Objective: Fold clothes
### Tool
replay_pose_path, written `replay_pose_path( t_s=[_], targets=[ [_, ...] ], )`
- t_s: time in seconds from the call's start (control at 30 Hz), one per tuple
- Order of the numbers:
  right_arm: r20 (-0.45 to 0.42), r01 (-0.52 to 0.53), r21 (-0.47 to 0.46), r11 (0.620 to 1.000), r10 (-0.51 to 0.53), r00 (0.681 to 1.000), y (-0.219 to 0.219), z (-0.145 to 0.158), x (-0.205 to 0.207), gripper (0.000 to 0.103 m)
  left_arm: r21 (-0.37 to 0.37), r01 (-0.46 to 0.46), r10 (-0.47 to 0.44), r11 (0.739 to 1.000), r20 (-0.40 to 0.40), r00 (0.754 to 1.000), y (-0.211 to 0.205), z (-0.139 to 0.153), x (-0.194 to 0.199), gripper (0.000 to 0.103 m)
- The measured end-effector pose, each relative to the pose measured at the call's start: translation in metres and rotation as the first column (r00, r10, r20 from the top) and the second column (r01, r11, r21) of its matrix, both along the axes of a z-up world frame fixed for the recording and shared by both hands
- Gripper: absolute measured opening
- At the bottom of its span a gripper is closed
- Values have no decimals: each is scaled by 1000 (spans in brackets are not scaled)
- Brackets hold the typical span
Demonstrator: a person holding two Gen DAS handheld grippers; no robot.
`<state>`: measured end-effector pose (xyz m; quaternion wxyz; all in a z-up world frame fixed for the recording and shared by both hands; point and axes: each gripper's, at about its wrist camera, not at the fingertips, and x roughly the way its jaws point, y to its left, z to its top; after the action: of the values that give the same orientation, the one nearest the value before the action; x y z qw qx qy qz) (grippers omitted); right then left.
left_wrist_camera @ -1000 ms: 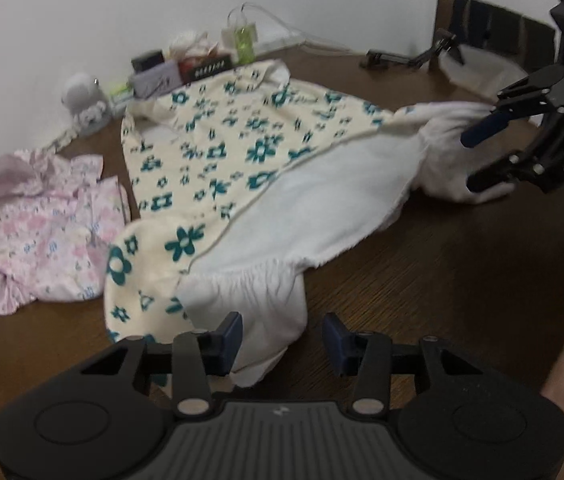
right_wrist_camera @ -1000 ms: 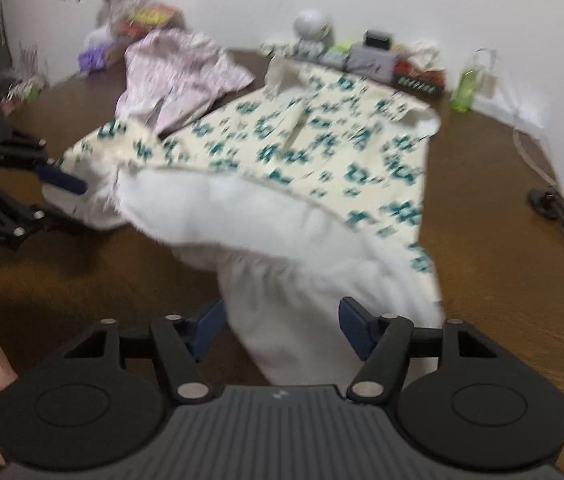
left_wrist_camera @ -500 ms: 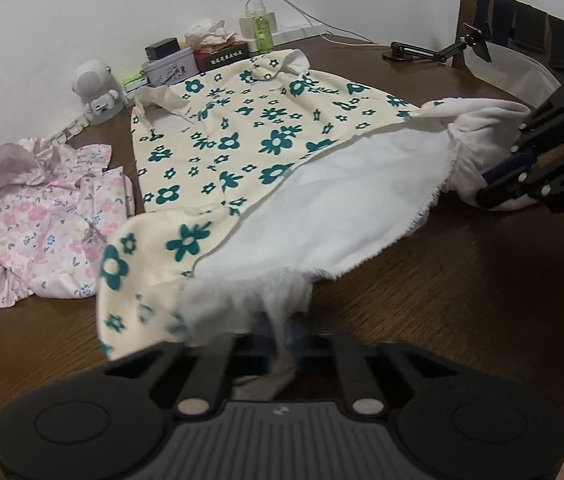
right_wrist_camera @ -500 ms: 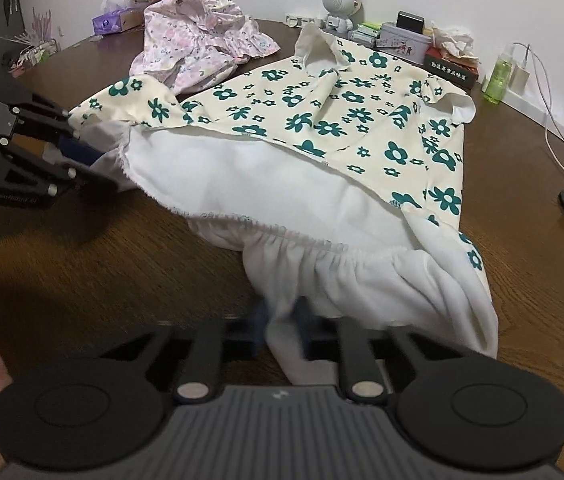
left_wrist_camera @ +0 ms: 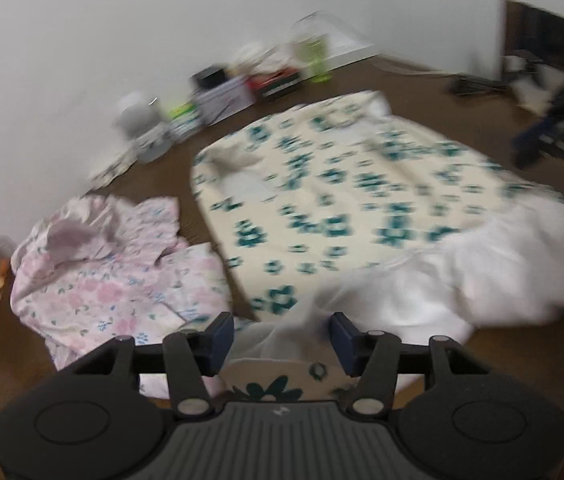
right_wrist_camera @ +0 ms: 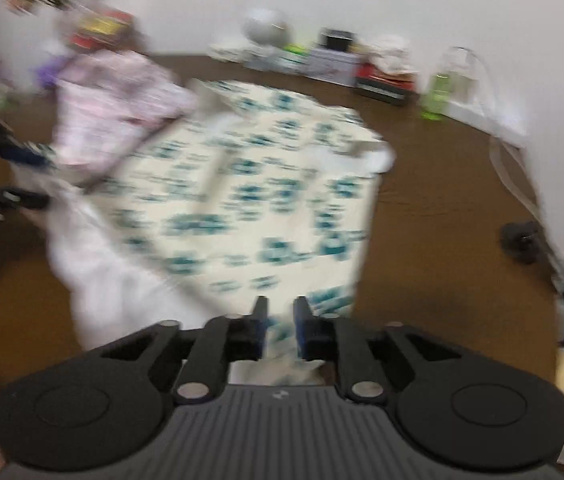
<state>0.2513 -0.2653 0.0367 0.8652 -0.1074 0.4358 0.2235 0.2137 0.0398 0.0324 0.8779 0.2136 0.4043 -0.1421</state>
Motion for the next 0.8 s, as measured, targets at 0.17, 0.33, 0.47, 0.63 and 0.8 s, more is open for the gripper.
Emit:
replay_pose_path(
  t_s=[0.17, 0.33, 0.47, 0.63, 0.8],
  targets=[
    [27, -91, 175, 980, 88, 996, -7, 17, -33, 50, -140, 199, -199, 970, 19, 980, 8, 15, -39, 51],
    [18, -293, 138, 946, 293, 956, 28, 11, -78, 62, -75, 329, -332, 941, -35, 942, -22, -5, -65, 51],
    [-22, -332, 49, 942, 333, 943, 59, -21, -89, 61, 7, 310, -309, 951, -54, 949, -38, -34, -59, 51],
    [-23, -338, 4, 941, 337, 941, 71, -41, -93, 38, 10, 290, -289, 957, -46, 956, -36, -36, -51, 40],
    [-61, -329, 36, 944, 331, 942, 69, -37, -93, 3, 8, 270, -269, 963, -40, 962, -33, -37, -44, 1]
  ],
)
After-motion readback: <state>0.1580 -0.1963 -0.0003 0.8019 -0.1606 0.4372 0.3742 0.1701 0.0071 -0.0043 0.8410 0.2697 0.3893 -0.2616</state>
